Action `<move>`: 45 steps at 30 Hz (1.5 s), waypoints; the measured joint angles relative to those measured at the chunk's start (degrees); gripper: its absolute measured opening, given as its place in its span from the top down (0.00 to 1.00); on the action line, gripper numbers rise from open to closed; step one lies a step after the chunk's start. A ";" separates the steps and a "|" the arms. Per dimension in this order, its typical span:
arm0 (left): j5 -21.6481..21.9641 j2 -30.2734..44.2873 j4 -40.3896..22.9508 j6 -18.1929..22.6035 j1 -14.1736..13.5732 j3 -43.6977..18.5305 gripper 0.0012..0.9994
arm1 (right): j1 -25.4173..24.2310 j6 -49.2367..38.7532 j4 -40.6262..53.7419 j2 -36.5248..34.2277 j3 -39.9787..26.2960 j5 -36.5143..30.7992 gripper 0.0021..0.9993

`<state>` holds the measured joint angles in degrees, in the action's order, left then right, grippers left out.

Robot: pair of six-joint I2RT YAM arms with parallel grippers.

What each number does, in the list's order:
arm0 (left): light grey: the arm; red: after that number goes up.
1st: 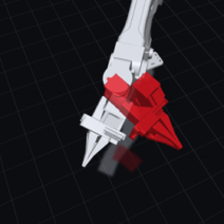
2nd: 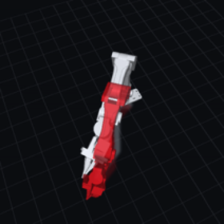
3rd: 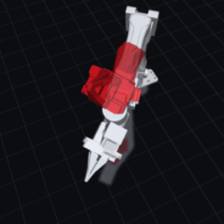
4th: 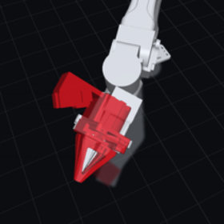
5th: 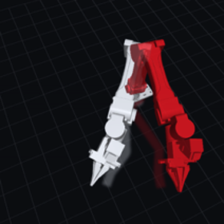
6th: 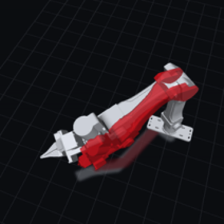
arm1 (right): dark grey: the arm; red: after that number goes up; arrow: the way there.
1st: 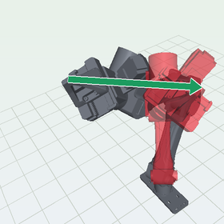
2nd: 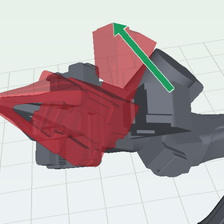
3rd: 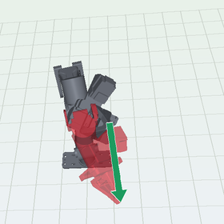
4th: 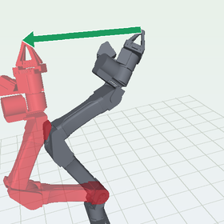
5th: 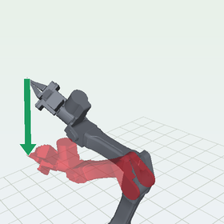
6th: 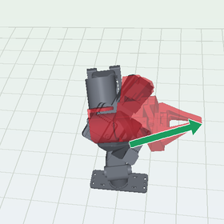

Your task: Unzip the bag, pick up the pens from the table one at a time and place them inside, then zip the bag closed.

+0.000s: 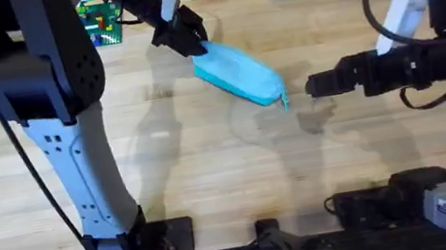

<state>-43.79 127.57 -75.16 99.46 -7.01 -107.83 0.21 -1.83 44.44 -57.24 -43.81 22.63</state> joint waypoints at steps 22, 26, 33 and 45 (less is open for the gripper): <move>0.02 0.00 0.00 0.00 0.00 0.02 0.96 | 8.40 -7.46 -9.49 -16.17 0.22 1.00 0.02; 0.02 -0.02 0.00 0.00 0.00 0.02 0.96 | 8.52 -7.65 -11.91 -16.32 0.22 0.94 0.01; 0.00 -0.02 0.00 0.00 0.00 0.00 0.96 | 8.52 -7.65 -13.32 -20.21 0.24 1.00 0.01; 0.00 -0.02 0.00 0.00 0.00 0.00 0.96 | 8.73 -7.65 -17.28 -23.39 0.28 1.44 0.03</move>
<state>-43.79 127.55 -75.16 99.46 -7.01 -107.83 8.94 -9.47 27.17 -80.63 -43.53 24.08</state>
